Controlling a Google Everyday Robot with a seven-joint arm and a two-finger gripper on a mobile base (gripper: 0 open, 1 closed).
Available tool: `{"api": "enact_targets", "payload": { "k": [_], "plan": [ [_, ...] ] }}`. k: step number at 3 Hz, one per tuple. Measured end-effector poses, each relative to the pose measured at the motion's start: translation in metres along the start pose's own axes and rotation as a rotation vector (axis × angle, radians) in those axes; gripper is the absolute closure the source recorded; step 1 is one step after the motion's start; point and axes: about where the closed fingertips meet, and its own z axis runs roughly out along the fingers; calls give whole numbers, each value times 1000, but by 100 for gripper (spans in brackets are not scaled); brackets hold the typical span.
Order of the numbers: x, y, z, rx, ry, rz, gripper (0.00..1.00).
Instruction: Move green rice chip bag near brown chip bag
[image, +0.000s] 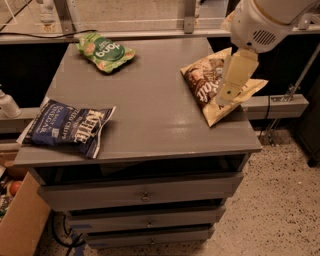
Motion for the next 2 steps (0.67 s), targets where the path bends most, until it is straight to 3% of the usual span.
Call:
{"api": "enact_targets", "payload": {
  "k": [1, 2],
  "plan": [
    [-38, -23, 35, -4, -70, -20, 0],
    [-39, -23, 35, -4, -70, -20, 0]
  ]
}}
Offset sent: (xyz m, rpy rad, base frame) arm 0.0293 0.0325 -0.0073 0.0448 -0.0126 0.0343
